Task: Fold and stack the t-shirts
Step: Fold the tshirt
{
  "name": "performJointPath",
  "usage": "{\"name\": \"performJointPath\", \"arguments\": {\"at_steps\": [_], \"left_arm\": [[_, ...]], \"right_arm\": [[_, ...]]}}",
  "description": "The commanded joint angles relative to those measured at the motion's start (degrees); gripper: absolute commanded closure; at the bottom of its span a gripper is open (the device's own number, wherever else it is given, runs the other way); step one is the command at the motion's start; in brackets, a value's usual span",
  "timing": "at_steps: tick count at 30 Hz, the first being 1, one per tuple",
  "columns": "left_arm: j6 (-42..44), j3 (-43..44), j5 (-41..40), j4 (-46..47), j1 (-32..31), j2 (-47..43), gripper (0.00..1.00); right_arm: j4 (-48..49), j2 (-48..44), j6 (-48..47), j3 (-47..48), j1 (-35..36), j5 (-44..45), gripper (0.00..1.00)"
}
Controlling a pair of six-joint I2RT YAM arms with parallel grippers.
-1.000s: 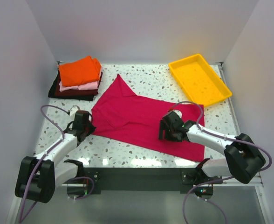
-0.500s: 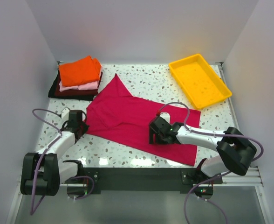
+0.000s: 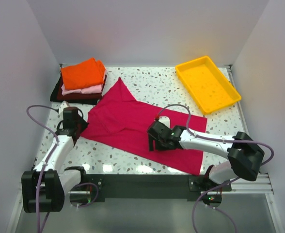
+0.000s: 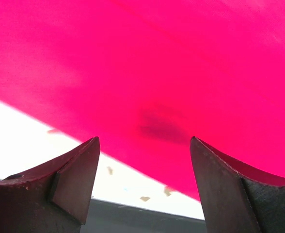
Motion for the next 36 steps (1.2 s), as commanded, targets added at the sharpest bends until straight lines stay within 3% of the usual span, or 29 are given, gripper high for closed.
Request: {"name": "performJointPath", "arguments": {"at_steps": [1,9,16,21,36], "left_arm": [[5.25,5.69,4.06,-0.13,0.44,-2.94,1.00],[8.42,5.18,11.17,2.25,0.44,0.04,1.00],[10.35,12.80,16.70,-4.60,0.53,0.83,1.00],[16.06,19.32,17.61,-10.15,0.53,5.58,1.00],[16.51,17.30,11.98,-7.77,1.41,2.25,1.00]], "right_arm": [[-1.52,0.68,-1.61,9.19,3.29,4.50,0.22],[6.99,16.65,-12.15,27.91,8.04,5.92,0.27],[10.87,28.19,-17.25,39.08,9.89,4.16,0.34],[14.72,32.50,-19.10,41.38,9.98,3.90,0.37],[21.33,41.38,-23.58,46.03,9.89,5.56,0.45]]}}
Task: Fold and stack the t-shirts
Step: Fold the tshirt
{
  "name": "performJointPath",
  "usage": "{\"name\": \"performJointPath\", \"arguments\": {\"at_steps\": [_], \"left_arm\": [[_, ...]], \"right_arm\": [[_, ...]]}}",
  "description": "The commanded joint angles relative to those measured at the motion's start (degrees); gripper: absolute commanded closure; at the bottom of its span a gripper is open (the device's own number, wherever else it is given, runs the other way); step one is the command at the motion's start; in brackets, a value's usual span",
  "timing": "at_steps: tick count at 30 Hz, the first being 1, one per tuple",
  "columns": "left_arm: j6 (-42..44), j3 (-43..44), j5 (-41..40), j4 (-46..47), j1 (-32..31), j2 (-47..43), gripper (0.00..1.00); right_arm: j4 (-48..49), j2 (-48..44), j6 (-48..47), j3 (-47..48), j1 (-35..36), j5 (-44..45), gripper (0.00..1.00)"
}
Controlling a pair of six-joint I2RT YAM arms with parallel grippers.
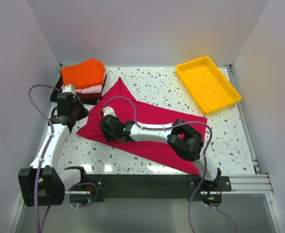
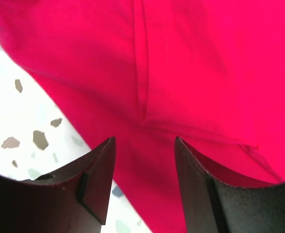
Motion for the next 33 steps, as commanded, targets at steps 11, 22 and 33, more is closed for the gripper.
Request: {"name": "performJointPath", "arguments": {"at_steps": [11,22,33], "left_arm": [[1.49,0.10,0.09,0.69,2.95,-0.86,1.00],[1.58,-0.16,0.36,0.69,3.48,-1.03,1.00],[1.84,-0.43,0.53,0.78,3.48,-0.60,1.00]], "right_arm": [[2.97,5.36,-3.49,5.75,0.32,7.73,0.60],[1.91,4.13,-1.73,5.57,0.32,9.93,0.91],[1.12,1.50,-0.15,4.52,-4.59,12.66,1.00]]}}
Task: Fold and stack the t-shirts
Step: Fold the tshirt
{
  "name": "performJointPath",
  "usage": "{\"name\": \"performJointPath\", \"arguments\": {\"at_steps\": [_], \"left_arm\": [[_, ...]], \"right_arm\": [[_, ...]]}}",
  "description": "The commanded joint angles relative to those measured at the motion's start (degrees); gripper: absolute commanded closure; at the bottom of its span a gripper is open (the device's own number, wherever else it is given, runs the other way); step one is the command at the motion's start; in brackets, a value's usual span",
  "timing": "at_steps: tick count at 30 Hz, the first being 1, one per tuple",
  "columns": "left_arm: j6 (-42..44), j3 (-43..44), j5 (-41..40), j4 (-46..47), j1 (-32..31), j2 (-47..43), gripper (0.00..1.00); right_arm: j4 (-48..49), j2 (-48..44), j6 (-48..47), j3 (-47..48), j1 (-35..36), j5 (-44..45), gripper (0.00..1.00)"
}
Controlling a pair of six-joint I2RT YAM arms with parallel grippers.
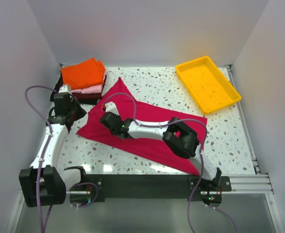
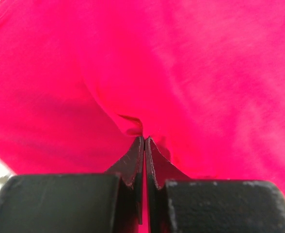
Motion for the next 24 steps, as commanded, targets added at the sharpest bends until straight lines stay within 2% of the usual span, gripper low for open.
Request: {"name": "performJointPath", "arguments": {"at_steps": [1,12,24], "left_arm": [[1.52,-0.43,0.80,1.08,0.64,-0.33,1.00],[1.78,-0.34,0.88,0.82,0.64,0.90,1.00],[2.13,-0.43,1.85,0.82,0.64,1.87,1.00]], "right_arm": [[0.37,-4.19,2.08,0.15,-3.49,2.01,1.00],[0.29,-4.19,5.07,-0.30,-10.78,-3.09,1.00],[-3.22,-3.31,8.49,0.06,-13.07,-2.48,1.00]]}}
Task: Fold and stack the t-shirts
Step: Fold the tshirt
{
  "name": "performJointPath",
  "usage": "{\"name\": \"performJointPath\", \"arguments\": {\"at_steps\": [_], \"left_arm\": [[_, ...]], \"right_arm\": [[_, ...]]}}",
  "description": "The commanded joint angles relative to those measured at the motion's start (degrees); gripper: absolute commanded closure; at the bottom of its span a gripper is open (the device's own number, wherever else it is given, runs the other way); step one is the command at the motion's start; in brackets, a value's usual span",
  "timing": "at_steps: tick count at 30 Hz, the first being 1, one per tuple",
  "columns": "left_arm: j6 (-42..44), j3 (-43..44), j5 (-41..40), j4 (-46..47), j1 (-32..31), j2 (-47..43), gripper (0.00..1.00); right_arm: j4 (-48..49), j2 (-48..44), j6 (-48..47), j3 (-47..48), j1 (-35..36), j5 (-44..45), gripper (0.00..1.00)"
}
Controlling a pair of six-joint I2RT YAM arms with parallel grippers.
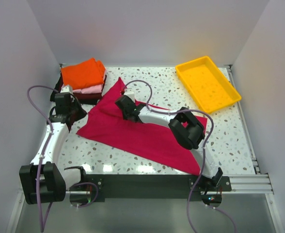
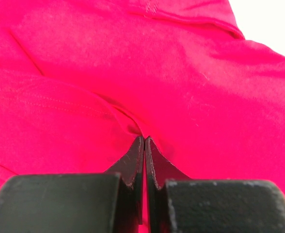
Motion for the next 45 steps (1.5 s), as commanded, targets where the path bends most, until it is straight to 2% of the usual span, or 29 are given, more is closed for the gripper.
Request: {"name": "performJointPath", "arguments": {"at_steps": [1,13,24,25,26,31,32,35,42,45], "left_arm": [[1.28,-0.49,1.15,1.02,0.55,0.20,1.00],[1.54,-0.41,1.50,0.93,0.55,0.56,1.00],[1.72,-0.40,2.12,0.93,0.64,1.08,1.00],[1.80,-0.40,2.12,0.93,0.64,1.08,1.00],[1.81,-0.40,2.21,0.93,0.64,1.26,1.00],[1.89,-0.32,2.56,1.01,0.64,1.61,1.00],[1.89,-0.32,2.56,0.93,0.64,1.61,1.00],[1.98,-0.32,2.47,0.84,0.55,1.61,1.00],[2.42,-0.49,1.16,1.02,0.11,-0.23,1.00],[2.42,-0.14,-1.73,0.75,-3.13,-1.20,1.00]], "right_arm": [[-2.42,-2.98,3.16,0.30,-0.37,1.70,1.00],[-4.97,-5.71,11.34,-4.53,-0.55,3.11,1.00],[-6.20,-5.53,13.10,-5.15,-1.51,2.58,1.00],[-6.72,-5.53,13.01,-5.07,-1.69,2.67,0.97],[-6.90,-5.53,13.19,-4.98,-1.69,3.02,0.85],[-7.43,-8.68,12.49,-6.73,-1.87,5.65,0.60],[-7.60,-9.48,12.05,-7.26,-2.04,6.35,0.51],[-8.48,-12.91,10.91,-8.49,-2.65,8.56,0.40],[-9.89,-22.13,7.74,-13.85,-4.15,11.72,0.32],[-11.82,-26.79,5.99,-17.79,-4.15,11.64,0.29]]}}
